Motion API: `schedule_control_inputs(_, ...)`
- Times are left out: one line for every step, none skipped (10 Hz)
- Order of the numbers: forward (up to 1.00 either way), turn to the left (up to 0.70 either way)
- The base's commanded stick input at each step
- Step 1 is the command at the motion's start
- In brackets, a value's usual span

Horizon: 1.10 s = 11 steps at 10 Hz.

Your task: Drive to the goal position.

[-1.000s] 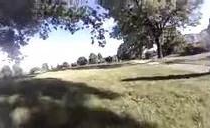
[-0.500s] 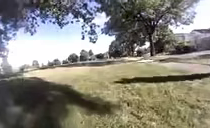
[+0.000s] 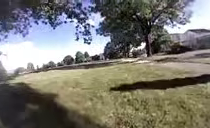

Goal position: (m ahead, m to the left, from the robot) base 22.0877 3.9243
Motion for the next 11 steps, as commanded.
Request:
schedule_control_inputs(1.0,0.0)
schedule_control_inputs(1.0,0.0)
schedule_control_inputs(1.0,0.0)
schedule_control_inputs(1.0,0.0)
schedule_control_inputs(1.0,0.0)
schedule_control_inputs(1.0,0.0)
schedule_control_inputs(1.0,0.0)
schedule_control_inputs(1.0,0.0)
schedule_control_inputs(1.0,0.0)
schedule_control_inputs(1.0,0.0)
schedule_control_inputs(1.0,0.0)
